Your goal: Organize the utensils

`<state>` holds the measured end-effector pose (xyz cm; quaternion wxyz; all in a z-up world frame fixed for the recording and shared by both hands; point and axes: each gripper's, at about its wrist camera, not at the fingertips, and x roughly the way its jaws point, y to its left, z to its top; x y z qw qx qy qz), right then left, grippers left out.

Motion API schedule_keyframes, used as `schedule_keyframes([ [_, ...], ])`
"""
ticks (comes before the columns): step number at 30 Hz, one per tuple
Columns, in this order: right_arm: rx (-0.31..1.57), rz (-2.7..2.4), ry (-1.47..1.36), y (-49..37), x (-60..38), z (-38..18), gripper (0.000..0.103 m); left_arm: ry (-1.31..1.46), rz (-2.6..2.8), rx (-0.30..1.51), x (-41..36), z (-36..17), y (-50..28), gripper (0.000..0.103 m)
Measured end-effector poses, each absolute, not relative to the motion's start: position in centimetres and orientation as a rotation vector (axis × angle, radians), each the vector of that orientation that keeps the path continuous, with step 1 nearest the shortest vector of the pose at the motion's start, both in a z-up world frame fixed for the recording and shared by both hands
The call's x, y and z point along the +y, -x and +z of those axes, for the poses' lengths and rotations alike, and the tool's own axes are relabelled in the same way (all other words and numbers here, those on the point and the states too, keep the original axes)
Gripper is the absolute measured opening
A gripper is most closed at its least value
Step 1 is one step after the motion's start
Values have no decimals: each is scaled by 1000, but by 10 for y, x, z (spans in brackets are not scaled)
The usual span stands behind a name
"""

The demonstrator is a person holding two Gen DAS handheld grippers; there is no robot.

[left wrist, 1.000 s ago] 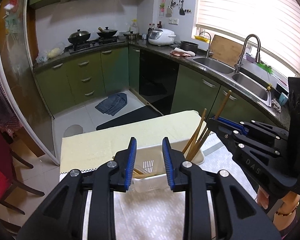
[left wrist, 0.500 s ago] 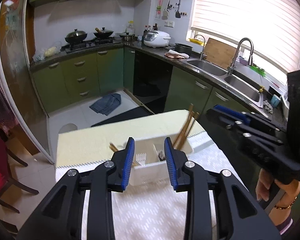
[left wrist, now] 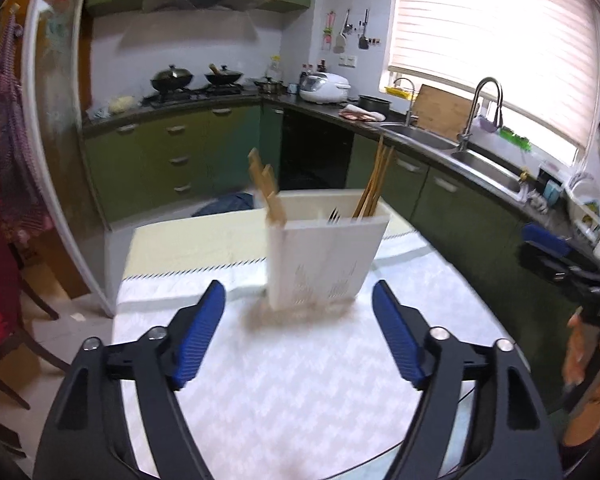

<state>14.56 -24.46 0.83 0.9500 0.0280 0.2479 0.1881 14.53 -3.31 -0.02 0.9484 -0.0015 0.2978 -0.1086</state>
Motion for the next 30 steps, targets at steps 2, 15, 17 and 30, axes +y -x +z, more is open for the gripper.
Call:
schedule_keyframes([
  [2,495,367,-35,-122,-249,-2,97,18,-208,601,-27,-13,-128,91],
  [15,396,338,31,7,-256,-4,99,117,-115,546,17,-24,-25,97],
  [17,397,336,22,17,-257,-3,99,124,-124,518,17,-17,-13,97],
  [30,349,276,58,47,-250,9,99,42,-128,484,-12,-5,15,97],
])
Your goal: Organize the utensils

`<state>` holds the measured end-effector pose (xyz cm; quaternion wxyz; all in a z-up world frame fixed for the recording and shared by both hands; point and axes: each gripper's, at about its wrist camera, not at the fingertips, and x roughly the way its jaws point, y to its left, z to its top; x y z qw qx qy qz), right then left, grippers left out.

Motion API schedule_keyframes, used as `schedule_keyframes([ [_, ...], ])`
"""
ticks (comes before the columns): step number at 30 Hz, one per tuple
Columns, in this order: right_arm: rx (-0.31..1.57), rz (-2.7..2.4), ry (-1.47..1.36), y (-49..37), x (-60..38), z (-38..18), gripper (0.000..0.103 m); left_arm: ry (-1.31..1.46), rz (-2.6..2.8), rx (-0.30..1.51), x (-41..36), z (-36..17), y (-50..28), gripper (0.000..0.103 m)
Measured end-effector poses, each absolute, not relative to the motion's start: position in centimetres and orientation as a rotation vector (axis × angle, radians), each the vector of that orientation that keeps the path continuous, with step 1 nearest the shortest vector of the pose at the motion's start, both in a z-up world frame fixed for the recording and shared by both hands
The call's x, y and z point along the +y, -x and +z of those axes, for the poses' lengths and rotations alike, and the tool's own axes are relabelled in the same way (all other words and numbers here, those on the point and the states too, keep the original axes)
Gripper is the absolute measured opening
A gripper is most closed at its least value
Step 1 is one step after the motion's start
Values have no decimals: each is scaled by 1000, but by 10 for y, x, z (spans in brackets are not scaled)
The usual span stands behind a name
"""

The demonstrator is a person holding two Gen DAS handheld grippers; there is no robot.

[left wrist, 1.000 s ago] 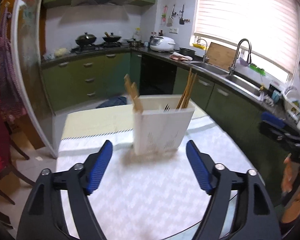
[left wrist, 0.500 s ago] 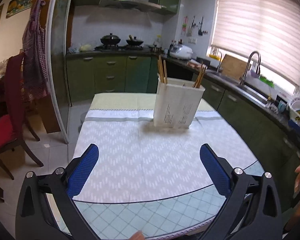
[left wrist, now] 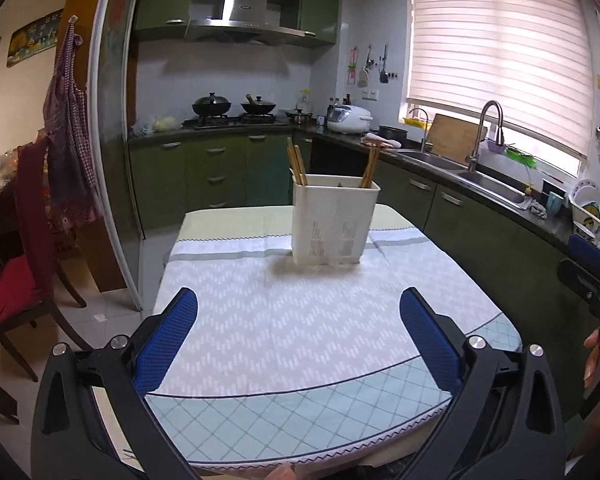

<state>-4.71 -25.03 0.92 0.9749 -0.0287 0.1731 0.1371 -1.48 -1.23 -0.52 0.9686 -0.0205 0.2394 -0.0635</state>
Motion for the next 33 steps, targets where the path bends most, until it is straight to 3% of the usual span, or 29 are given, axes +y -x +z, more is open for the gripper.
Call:
schedule_keyframes([
  [33,362,281,51,31,-249,6,99,47,-156,497,-19,-9,16,97],
])
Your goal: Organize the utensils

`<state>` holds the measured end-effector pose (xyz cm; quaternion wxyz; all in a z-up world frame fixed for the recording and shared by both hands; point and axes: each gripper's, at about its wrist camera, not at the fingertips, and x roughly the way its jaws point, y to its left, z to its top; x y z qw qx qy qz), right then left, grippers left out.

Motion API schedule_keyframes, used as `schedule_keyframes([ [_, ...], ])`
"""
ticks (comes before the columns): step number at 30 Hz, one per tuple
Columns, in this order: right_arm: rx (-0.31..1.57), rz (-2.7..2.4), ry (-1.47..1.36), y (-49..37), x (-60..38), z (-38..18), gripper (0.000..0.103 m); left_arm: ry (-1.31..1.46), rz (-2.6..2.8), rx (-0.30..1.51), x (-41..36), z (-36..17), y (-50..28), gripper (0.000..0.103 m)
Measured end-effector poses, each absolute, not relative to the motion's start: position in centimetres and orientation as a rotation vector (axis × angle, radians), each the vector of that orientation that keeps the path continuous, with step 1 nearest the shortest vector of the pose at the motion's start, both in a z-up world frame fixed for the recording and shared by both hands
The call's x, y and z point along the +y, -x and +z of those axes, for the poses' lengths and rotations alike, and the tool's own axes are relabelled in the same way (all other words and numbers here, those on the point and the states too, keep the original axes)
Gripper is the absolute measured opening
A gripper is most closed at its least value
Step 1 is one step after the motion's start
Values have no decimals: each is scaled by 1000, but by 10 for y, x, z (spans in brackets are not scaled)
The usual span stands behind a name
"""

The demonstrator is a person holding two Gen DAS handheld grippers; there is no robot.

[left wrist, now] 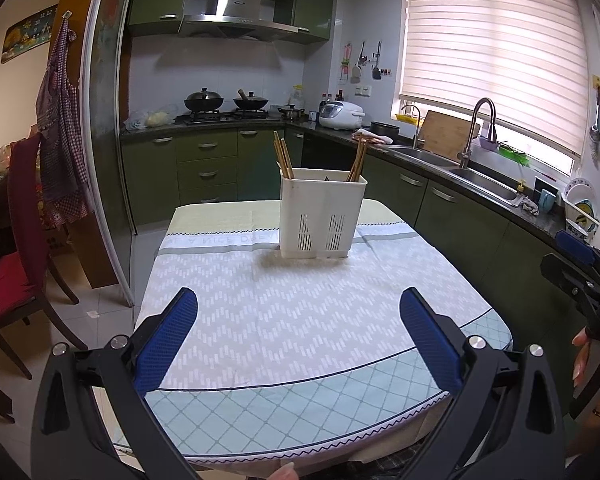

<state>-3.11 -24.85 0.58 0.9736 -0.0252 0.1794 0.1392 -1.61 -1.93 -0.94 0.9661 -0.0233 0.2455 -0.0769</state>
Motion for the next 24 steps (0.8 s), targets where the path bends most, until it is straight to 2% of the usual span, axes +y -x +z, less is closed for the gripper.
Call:
schedule_keyframes([
  [24,363,279,49,31,-247,4,99,30,-116,490,-24,-7,17,97],
])
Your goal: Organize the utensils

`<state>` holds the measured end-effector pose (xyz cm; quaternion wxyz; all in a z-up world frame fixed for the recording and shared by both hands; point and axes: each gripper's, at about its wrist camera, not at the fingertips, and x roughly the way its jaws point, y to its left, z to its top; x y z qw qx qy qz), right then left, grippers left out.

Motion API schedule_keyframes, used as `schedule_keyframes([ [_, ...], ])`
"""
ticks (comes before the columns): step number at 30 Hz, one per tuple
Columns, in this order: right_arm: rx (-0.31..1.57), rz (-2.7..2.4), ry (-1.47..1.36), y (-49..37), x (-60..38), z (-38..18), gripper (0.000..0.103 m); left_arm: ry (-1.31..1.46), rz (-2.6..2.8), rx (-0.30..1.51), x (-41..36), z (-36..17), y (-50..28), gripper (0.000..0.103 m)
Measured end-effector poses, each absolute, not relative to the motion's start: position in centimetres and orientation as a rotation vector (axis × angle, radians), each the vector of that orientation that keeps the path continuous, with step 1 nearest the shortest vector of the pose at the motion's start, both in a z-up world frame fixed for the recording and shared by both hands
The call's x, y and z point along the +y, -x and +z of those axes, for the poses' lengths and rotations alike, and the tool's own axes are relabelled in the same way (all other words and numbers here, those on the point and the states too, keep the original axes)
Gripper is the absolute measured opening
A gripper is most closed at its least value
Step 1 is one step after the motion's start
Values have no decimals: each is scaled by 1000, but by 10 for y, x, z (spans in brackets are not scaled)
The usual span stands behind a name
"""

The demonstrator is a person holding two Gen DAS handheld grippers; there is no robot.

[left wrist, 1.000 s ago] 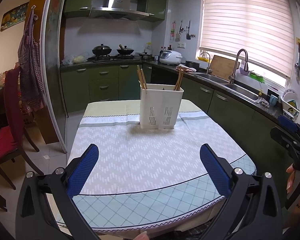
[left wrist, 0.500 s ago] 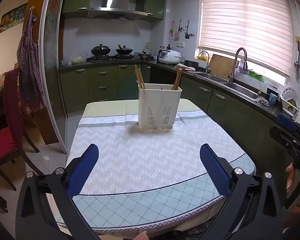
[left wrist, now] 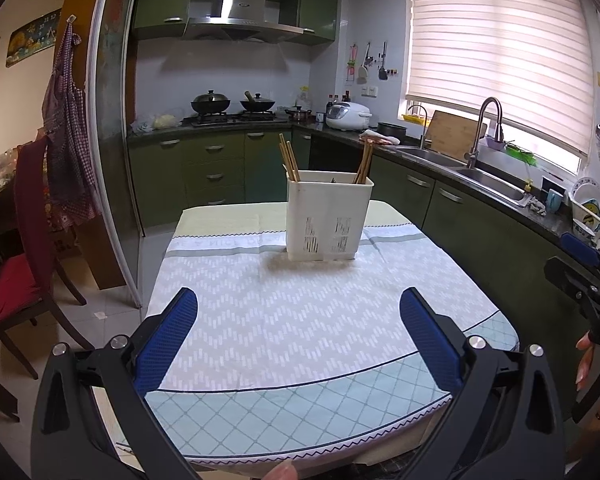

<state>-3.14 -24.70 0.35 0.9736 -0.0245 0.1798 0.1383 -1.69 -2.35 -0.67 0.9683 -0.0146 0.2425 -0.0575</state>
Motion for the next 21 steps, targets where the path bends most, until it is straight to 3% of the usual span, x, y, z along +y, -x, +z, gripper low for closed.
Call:
schedule_keyframes([
  [21,368,284,51,31,-244,2,99,15,-81,491,-26,-7,17,97],
])
